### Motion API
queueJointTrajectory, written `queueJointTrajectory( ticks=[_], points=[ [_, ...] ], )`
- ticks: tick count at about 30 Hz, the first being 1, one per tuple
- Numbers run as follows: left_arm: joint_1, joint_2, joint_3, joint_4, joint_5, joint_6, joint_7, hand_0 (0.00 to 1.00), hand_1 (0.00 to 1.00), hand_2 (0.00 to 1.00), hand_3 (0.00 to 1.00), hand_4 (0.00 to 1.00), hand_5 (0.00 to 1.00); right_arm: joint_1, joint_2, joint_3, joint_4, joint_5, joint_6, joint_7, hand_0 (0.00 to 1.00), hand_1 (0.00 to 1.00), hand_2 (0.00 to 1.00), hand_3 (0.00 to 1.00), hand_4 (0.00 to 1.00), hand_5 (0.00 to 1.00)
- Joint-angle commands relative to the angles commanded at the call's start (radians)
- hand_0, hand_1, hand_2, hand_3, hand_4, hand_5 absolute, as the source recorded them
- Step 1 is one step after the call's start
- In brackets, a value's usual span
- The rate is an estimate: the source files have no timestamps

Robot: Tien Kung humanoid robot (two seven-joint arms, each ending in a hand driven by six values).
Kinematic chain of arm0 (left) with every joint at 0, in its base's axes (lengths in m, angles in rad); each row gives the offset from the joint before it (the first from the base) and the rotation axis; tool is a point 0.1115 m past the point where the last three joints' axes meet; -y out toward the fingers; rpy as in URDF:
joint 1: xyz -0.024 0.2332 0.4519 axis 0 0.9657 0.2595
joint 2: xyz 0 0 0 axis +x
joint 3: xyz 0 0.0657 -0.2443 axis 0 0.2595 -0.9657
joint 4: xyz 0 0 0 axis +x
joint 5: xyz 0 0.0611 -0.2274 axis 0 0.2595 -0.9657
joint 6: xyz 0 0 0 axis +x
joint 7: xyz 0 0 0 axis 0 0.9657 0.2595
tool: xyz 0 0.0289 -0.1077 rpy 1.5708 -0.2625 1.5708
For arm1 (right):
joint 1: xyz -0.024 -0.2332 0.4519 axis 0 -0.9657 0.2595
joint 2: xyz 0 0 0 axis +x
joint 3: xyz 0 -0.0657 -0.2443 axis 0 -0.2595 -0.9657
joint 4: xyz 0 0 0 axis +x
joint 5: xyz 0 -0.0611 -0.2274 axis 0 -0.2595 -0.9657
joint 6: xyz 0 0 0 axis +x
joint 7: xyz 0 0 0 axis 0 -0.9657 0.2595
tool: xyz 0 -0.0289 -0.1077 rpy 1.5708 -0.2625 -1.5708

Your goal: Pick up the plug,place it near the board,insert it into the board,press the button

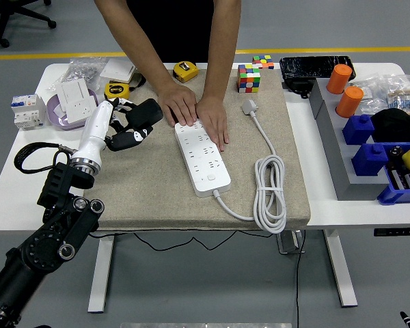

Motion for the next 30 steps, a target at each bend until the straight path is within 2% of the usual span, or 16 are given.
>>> queueJointTrajectory(
  ticks=[1,6,7,12,13,19,20,25,26,30],
  points=[
    [0.001,0.000,0.000,0.004,0.016,-0.003,0.002,0.466,0.472,0.414,0.413,0.671,0.200,0.000,0.000,0.000,0.000,0.001,0.000,0.000,0.756,0.766,0.751,0.795,0.998,0.942],
    [0.001,0.000,0.030,0.054,0.076,-0.037,0.015,0.466,0.472,0.414,0.413,0.671,0.200,0.001,0.001,-0.002,0.000,0.005,0.001,0.002,0.756,0.766,0.751,0.795,0.998,0.942],
    [0.000,0.000,0.036,0.066,0.075,-0.042,0.016,0.640,0.640,0.514,0.415,0.672,0.200,0.001,0.001,0.000,0.000,0.004,0.000,0.002,0.758,0.766,0.751,0.796,0.998,0.942],
    [0.001,0.000,0.050,0.115,0.091,-0.071,0.023,0.640,0.640,0.514,0.415,0.672,0.200,0.001,0.000,0.006,0.000,-0.002,0.000,0.001,0.758,0.766,0.751,0.796,0.998,0.942],
    [0.004,0.000,0.053,0.124,0.094,-0.073,0.024,0.717,0.773,0.585,0.426,0.671,0.197,0.001,0.000,0.005,0.000,0.000,0.000,0.002,0.758,0.766,0.751,0.796,0.998,0.943],
    [0.009,0.000,0.047,0.135,0.113,-0.073,0.025,0.717,0.773,0.585,0.426,0.671,0.197,-0.001,0.000,0.004,0.000,-0.001,0.001,0.002,0.758,0.766,0.751,0.796,0.998,0.943],
    [0.009,0.000,0.046,0.137,0.118,-0.074,0.026,0.761,0.853,0.658,0.450,0.668,0.195,-0.001,0.000,0.004,0.000,-0.001,0.001,0.002,0.757,0.766,0.751,0.795,0.998,0.943],
    [0.014,0.000,0.043,0.144,0.139,-0.086,0.032,0.761,0.853,0.658,0.450,0.668,0.195,-0.002,0.001,0.002,0.000,0.000,0.002,0.002,0.757,0.766,0.751,0.795,0.998,0.943],
    [0.015,0.000,0.042,0.145,0.144,-0.088,0.034,0.854,0.964,0.827,0.522,0.694,0.191,-0.002,0.001,0.001,0.000,0.000,0.002,0.003,0.757,0.766,0.751,0.795,0.998,0.943],
    [0.018,0.002,0.040,0.146,0.159,-0.104,0.045,0.854,0.964,0.827,0.522,0.694,0.191,-0.003,0.001,0.002,0.000,-0.001,0.003,0.003,0.757,0.766,0.751,0.795,0.998,0.943]
  ],
)
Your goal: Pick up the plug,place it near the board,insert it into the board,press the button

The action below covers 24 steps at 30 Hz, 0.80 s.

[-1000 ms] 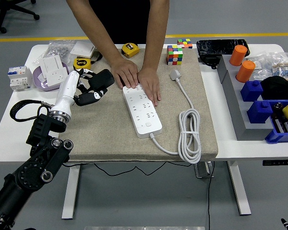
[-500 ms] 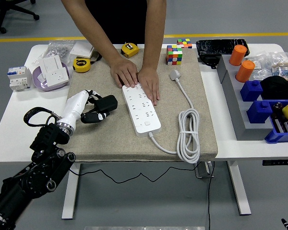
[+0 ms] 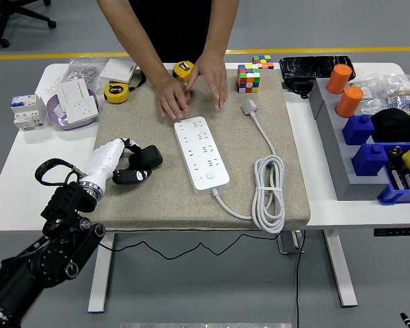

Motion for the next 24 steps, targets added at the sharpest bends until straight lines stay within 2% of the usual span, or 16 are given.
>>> queueJointTrajectory(
  ticks=[1,7,8,13,14,19,20,24],
  points=[
    [0.000,0.000,0.000,0.000,0.002,-0.002,0.001,0.952,0.998,0.915,0.582,0.735,0.190,0.000,0.000,0.000,0.000,0.000,0.000,0.000,0.757,0.766,0.751,0.795,0.998,0.943],
    [0.004,0.004,-0.005,-0.009,0.008,-0.011,0.006,0.952,0.998,0.915,0.582,0.735,0.190,0.000,-0.001,0.003,0.000,-0.003,0.001,0.001,0.757,0.766,0.751,0.795,0.998,0.943],
    [0.004,0.005,-0.006,-0.010,0.007,-0.011,0.006,0.998,0.998,0.998,0.674,0.883,0.238,0.000,-0.001,0.004,0.000,-0.004,0.001,0.000,0.758,0.766,0.751,0.796,0.998,0.943],
    [0.007,0.009,-0.013,-0.023,0.001,-0.020,0.004,0.998,0.998,0.998,0.674,0.883,0.238,-0.001,0.000,0.007,0.000,-0.006,0.003,0.001,0.758,0.766,0.751,0.796,0.998,0.943],
    [0.009,0.011,-0.016,-0.030,-0.006,-0.024,0.001,0.998,0.998,0.998,0.906,0.998,0.322,-0.001,0.000,0.006,0.000,-0.004,0.004,0.003,0.757,0.766,0.751,0.795,0.998,0.943],
    [0.008,0.014,-0.026,-0.042,-0.023,-0.042,-0.001,0.998,0.998,0.998,0.906,0.998,0.322,0.001,0.000,0.006,0.000,-0.003,0.006,0.003,0.757,0.766,0.751,0.795,0.998,0.943],
    [0.007,0.015,-0.028,-0.044,-0.027,-0.051,-0.001,0.998,0.998,0.998,0.998,0.998,0.498,0.001,0.000,0.006,0.000,-0.004,0.007,0.003,0.758,0.766,0.751,0.795,0.998,0.942],
    [0.007,0.018,-0.035,-0.054,-0.063,-0.083,-0.013,0.998,0.998,0.998,0.998,0.998,0.498,0.002,0.000,0.007,0.000,-0.003,0.009,0.005,0.758,0.766,0.751,0.795,0.998,0.942]
  ],
)
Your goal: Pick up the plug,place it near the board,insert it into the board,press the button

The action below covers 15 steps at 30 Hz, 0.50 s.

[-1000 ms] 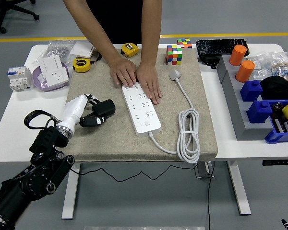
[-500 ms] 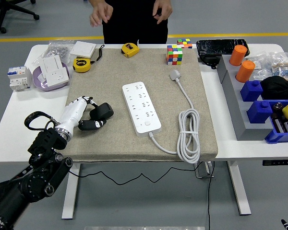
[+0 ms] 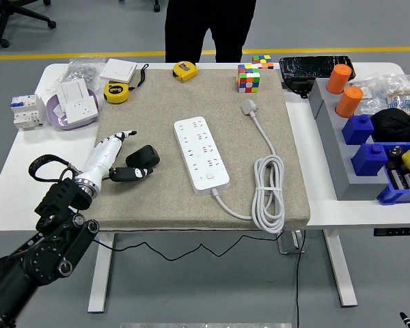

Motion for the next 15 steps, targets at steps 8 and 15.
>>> queueJointTrajectory(
  ticks=[8,15],
  points=[
    [0.049,-0.019,-0.049,-0.144,-0.317,0.002,-0.102,0.998,0.998,0.998,0.998,0.998,0.998,0.001,0.004,0.003,0.000,0.000,0.001,-0.001,0.760,0.766,0.751,0.795,0.998,0.942],
    [0.139,-0.019,-0.126,-0.354,-0.610,-0.019,-0.214,0.998,0.998,0.998,0.998,0.998,0.998,-0.003,0.007,0.003,0.000,0.004,0.002,-0.001,0.760,0.766,0.751,0.794,0.998,0.942]
  ],
)
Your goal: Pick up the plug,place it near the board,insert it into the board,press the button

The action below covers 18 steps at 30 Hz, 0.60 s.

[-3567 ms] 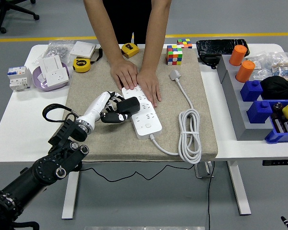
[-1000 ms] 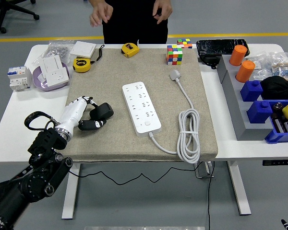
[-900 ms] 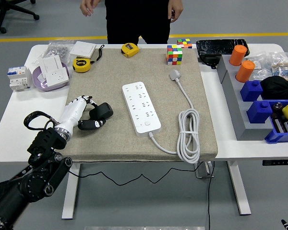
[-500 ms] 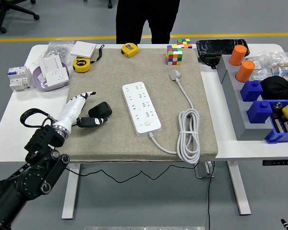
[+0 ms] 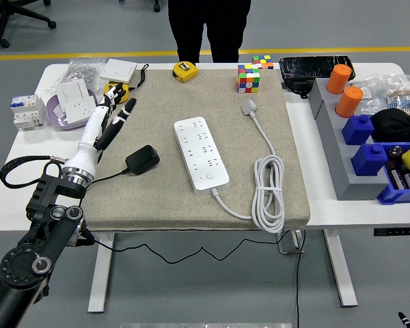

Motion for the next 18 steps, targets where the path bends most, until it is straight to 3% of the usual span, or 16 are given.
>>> queueJointTrajectory(
  ticks=[4,5,10,11,16,17,18],
  points=[
    [0.057,0.000,-0.064,-0.078,-0.156,-0.045,-0.017,0.998,0.998,0.998,0.998,0.998,0.998,-0.003,0.003,0.000,0.000,0.003,0.002,0.000,0.760,0.766,0.751,0.794,0.998,0.942],
    [0.070,0.000,-0.076,-0.093,-0.201,-0.055,-0.020,0.924,0.988,0.996,0.998,0.998,0.998,-0.003,0.004,0.001,0.000,0.002,0.002,0.000,0.762,0.765,0.750,0.794,0.998,0.943],
    [0.123,0.000,-0.136,-0.139,-0.410,-0.092,-0.010,0.924,0.988,0.996,0.998,0.998,0.998,-0.004,0.006,-0.005,0.000,0.009,0.007,-0.001,0.762,0.765,0.750,0.794,0.998,0.943],
    [0.135,0.000,-0.149,-0.149,-0.462,-0.101,-0.007,0.684,0.774,0.809,0.996,0.998,0.998,-0.003,0.006,-0.009,0.000,0.012,0.009,-0.001,0.756,0.743,0.726,0.793,0.998,0.943],
    [0.181,0.000,-0.192,-0.180,-0.667,-0.126,0.002,0.684,0.774,0.809,0.996,0.998,0.998,-0.001,0.004,-0.009,0.000,0.008,0.010,0.000,0.756,0.743,0.726,0.793,0.998,0.943],
    [0.189,0.000,-0.199,-0.185,-0.713,-0.131,0.004,0.628,0.722,0.729,0.796,0.998,0.998,-0.001,0.003,-0.007,0.000,0.006,0.009,0.000,0.763,0.741,0.723,0.793,0.998,0.943],
    [0.194,0.000,-0.204,-0.188,-0.752,-0.133,0.005,0.628,0.722,0.729,0.796,0.998,0.998,-0.001,0.003,-0.005,0.000,0.005,0.009,0.000,0.763,0.741,0.723,0.793,0.998,0.943]
  ],
)
